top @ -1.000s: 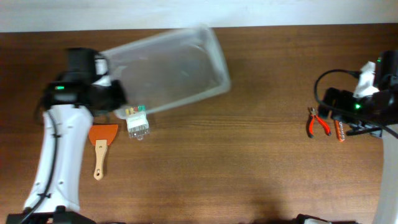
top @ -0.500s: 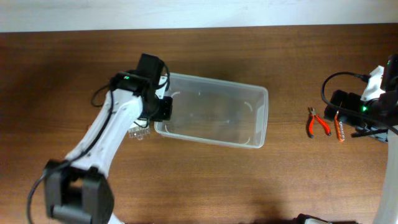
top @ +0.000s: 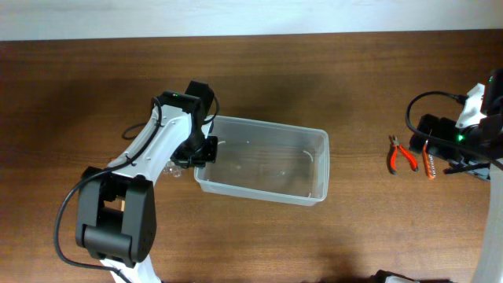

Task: Pack container
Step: 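Lift and carry the clear container with the left gripper to table center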

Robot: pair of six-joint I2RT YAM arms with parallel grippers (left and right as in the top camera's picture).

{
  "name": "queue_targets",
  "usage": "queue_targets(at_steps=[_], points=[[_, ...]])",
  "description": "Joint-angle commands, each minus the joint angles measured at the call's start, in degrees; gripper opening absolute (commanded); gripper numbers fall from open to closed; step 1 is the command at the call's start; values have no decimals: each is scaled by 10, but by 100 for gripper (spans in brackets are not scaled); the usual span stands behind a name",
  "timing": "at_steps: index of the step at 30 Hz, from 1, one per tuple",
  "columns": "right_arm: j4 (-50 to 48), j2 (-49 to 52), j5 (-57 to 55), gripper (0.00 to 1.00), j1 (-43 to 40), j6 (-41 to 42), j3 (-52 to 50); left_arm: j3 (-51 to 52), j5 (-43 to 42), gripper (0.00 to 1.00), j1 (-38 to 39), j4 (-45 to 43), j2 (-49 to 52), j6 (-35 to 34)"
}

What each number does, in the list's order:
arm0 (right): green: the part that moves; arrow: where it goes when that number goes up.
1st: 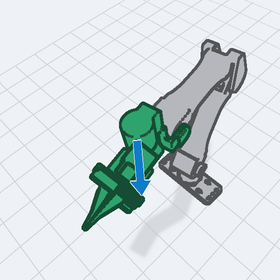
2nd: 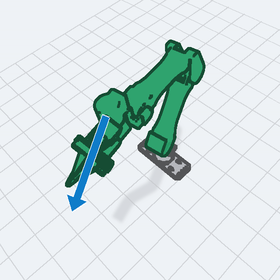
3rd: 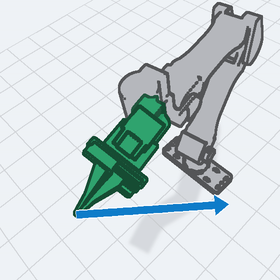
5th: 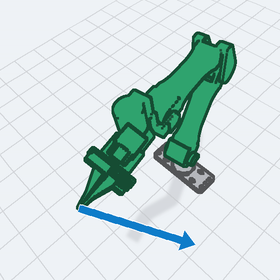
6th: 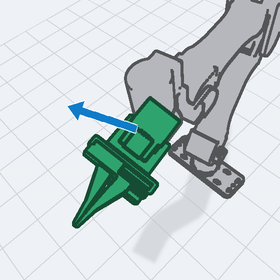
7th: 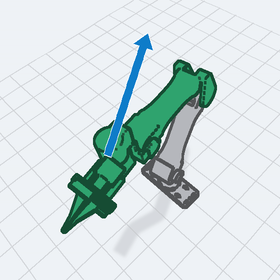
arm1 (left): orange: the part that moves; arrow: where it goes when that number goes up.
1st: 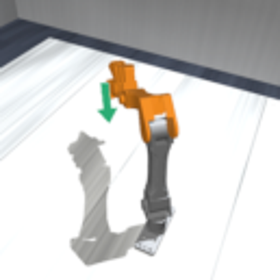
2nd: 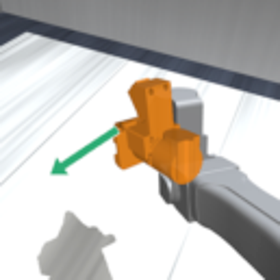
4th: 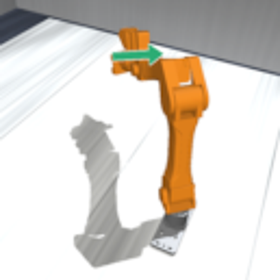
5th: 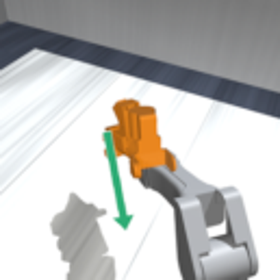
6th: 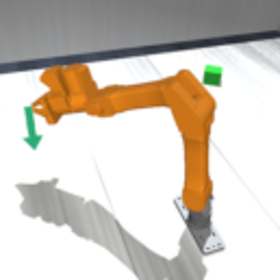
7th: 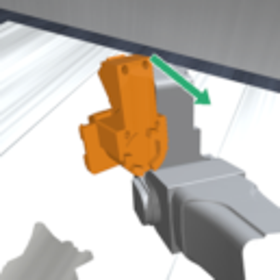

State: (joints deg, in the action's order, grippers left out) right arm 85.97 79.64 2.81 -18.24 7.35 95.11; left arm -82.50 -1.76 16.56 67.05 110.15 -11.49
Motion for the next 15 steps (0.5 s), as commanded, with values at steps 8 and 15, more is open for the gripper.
queue_targets(at_steps=[8,15], points=[[2,-7,-5,99,-2,-1,12,23,42,7,-2,29,-2,-24],[2,-7,-5,99,-2,0,12,23,49,75,-2,23,-2,-23]])
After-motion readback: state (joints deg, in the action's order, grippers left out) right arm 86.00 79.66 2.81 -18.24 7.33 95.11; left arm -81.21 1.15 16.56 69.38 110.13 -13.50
